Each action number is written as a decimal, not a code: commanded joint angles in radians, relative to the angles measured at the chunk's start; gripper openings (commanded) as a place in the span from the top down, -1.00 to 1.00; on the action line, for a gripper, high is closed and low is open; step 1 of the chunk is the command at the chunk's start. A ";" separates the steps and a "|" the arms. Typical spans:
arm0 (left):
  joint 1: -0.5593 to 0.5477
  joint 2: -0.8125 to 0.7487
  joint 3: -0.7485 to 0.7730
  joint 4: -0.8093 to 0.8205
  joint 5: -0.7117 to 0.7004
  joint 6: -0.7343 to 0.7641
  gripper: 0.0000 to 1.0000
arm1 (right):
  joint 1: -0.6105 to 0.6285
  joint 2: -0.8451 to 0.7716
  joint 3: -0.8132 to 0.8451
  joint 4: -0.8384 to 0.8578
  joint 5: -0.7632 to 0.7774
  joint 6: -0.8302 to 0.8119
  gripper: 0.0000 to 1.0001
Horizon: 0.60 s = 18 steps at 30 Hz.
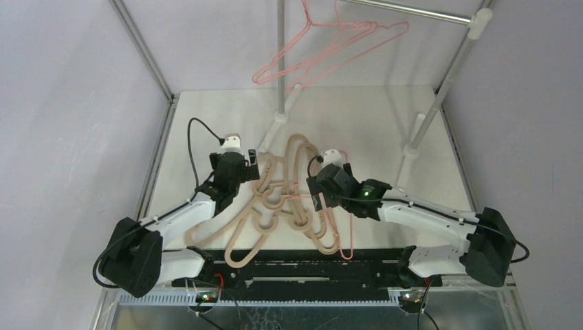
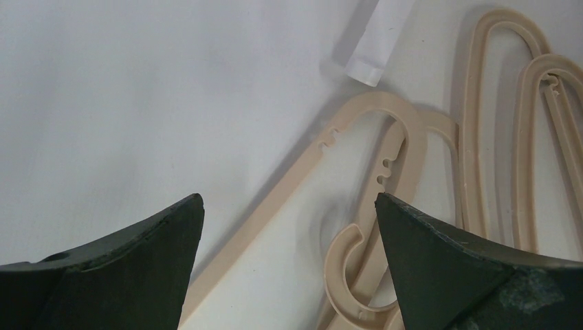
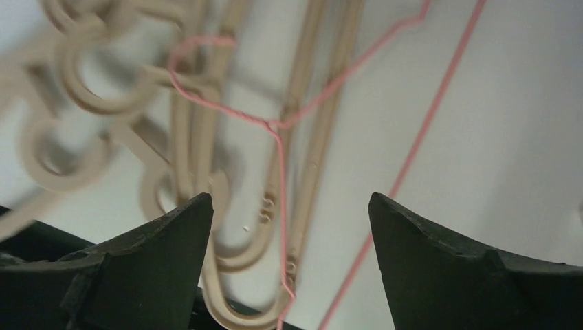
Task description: Organize the hangers
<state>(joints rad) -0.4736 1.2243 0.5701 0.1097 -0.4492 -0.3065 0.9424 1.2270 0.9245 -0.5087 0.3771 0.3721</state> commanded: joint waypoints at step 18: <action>-0.004 0.029 0.044 0.033 -0.006 -0.004 -0.99 | 0.002 0.242 -0.139 0.118 -0.065 0.084 -0.21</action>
<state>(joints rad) -0.4736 1.2488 0.5705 0.1097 -0.4492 -0.3065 0.9573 1.4609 0.7963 -0.4755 0.3500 0.4328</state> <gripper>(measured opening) 0.996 0.651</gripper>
